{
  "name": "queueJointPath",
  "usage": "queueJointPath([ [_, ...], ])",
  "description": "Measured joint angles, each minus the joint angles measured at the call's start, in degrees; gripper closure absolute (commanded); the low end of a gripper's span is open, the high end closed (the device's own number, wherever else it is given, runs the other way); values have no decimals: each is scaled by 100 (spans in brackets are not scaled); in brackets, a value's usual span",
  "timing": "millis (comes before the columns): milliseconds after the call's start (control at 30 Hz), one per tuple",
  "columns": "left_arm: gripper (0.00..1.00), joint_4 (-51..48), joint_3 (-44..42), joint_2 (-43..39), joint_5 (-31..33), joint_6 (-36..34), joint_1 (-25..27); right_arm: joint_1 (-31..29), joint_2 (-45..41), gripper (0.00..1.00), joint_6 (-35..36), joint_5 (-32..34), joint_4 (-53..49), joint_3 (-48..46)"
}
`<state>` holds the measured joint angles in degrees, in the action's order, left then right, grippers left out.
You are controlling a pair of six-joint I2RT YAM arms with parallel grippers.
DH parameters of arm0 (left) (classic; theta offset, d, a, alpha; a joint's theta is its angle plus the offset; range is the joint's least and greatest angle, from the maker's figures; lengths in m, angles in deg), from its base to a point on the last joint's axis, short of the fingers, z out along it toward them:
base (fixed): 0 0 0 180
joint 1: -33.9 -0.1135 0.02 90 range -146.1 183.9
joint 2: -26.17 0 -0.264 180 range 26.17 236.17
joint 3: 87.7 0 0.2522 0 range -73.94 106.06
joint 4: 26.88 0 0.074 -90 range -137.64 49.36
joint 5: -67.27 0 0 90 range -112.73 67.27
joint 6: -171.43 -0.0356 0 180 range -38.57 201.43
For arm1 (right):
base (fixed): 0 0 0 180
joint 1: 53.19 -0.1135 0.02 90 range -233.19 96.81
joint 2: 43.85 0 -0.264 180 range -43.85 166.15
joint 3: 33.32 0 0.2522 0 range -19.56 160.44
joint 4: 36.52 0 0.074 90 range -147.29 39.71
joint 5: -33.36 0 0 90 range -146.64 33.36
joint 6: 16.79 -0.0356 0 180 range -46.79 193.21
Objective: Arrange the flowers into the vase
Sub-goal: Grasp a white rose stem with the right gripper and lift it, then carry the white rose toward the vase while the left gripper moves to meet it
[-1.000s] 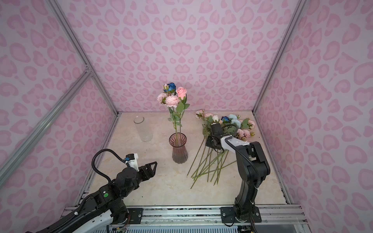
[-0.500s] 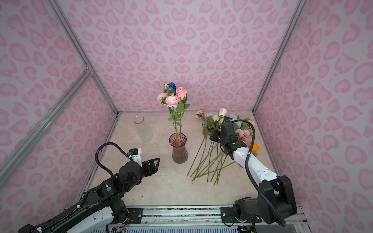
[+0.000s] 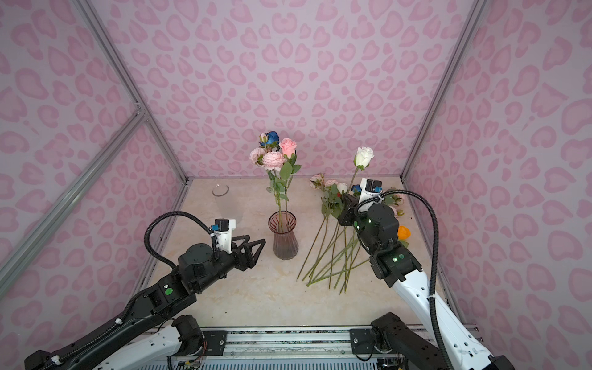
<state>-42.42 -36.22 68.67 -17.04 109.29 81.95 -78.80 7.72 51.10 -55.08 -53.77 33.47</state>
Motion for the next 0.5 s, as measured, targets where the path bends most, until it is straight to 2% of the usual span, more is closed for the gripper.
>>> queueJointPath([
  [200, 24, 481, 433, 411, -876, -876, 275, -632, -516, 98, 214, 153, 240, -37],
  [500, 28, 662, 1176, 1390, -1342, -1401, 686, -1425, -903, 98, 50, 520, 839, -417],
])
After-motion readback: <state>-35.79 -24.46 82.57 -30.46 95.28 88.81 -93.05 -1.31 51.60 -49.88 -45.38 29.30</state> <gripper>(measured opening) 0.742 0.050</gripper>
